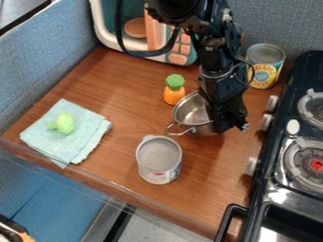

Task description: Move the pot to the right side of the table

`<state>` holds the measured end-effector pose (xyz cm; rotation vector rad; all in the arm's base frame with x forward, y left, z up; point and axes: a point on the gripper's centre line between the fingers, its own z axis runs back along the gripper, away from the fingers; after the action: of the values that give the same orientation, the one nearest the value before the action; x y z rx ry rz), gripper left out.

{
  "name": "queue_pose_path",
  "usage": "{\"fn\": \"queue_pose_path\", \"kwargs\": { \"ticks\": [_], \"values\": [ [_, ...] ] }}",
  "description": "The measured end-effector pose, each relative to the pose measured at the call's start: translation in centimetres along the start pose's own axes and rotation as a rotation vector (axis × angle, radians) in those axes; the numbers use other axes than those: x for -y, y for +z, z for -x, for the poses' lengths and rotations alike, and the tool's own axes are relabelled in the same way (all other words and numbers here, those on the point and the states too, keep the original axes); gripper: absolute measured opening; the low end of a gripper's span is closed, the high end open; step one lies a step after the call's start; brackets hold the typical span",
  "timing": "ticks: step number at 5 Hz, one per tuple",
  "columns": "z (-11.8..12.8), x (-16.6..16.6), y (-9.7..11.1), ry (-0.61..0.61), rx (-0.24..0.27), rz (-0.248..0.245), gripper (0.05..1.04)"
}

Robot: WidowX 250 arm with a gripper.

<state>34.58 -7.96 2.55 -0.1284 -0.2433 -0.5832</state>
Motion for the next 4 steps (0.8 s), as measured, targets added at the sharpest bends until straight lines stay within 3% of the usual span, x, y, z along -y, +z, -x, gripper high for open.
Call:
{"fn": "queue_pose_path", "kwargs": {
  "ticks": [2, 3, 4],
  "values": [
    [-0.41, -0.26, -0.24, -0.007, -0.061, 0.058, 0.103],
    [-0.44, -0.55, -0.25, -0.010, -0.070, 0.070, 0.279],
    [-0.54, -0.61, -0.17, -0.010, -0.064, 0.070, 0.555]
  ]
}}
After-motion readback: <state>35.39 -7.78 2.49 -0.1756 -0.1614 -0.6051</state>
